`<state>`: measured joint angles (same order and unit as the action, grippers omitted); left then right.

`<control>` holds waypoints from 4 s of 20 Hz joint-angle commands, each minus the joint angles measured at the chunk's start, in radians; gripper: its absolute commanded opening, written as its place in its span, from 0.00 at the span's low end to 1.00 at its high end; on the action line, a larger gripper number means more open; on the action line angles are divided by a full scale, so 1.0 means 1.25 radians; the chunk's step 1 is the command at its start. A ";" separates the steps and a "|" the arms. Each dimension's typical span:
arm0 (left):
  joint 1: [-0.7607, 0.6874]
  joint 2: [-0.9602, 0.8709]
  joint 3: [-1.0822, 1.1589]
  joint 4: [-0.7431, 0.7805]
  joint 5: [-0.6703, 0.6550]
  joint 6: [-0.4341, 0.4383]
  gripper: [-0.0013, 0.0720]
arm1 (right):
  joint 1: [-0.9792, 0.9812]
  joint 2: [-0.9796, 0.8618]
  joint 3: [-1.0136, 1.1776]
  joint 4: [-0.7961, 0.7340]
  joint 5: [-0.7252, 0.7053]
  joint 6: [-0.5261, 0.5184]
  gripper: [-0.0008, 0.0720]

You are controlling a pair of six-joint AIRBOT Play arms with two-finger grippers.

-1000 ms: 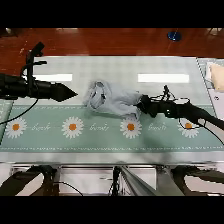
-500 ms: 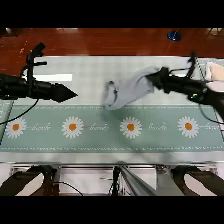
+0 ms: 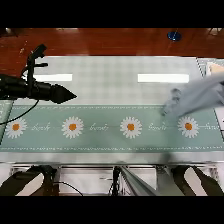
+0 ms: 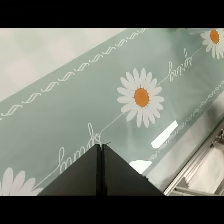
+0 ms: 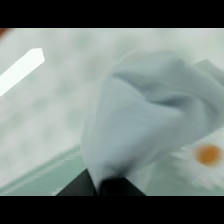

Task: Fold the shirts.

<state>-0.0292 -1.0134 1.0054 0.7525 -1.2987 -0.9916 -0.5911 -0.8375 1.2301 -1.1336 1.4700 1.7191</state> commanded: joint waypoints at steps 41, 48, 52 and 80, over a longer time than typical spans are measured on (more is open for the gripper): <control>0.000 -0.099 0.001 -0.015 0.538 0.027 0.92 | 0.075 -0.173 -0.227 0.325 -0.854 -0.708 0.56; -0.045 -0.133 0.035 0.405 0.339 -0.284 0.63 | 0.645 -0.375 -0.132 -0.660 -0.303 -0.157 0.56; -0.094 -0.148 0.035 0.522 0.270 -0.315 0.85 | 0.614 -0.363 -0.132 -0.544 -0.251 -0.148 0.57; -0.146 -0.181 0.035 0.655 0.411 -0.446 1.00 | 0.484 -0.276 -0.132 -0.226 -0.425 -0.317 0.85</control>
<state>-0.2115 -1.2392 1.0489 1.5707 -0.7864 -1.5494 0.0143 -1.1831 1.0634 -1.4235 0.9451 1.3231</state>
